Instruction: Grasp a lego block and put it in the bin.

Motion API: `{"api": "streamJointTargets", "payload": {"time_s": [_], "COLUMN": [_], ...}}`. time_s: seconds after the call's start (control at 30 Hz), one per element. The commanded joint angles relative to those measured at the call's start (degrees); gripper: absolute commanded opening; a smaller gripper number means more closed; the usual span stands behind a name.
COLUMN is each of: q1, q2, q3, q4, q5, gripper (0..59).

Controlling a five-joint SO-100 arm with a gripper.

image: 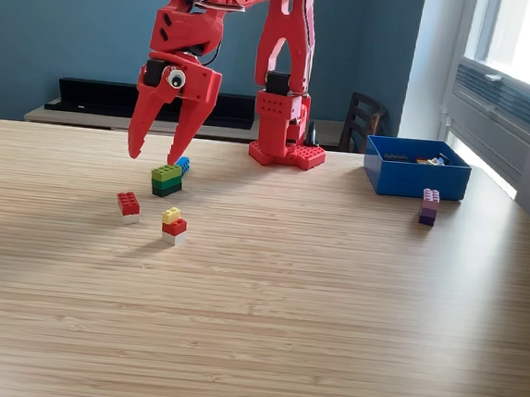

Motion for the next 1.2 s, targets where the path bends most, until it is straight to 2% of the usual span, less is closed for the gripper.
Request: {"api": "streamJointTargets", "payload": {"time_s": [0.03, 0.27, 0.93, 1.2], "q1": [2.20, 4.75, 5.89, 5.71], "q2": [-5.01, -12.74, -24.79, -29.00], "q3": [-6.24, -11.87, -21.71, -27.25], "q4": [-0.44, 0.26, 0.97, 4.13], "q5": [0.62, 0.79, 3.87, 5.63], "gripper": [21.1, 21.2, 20.4, 16.8]}}
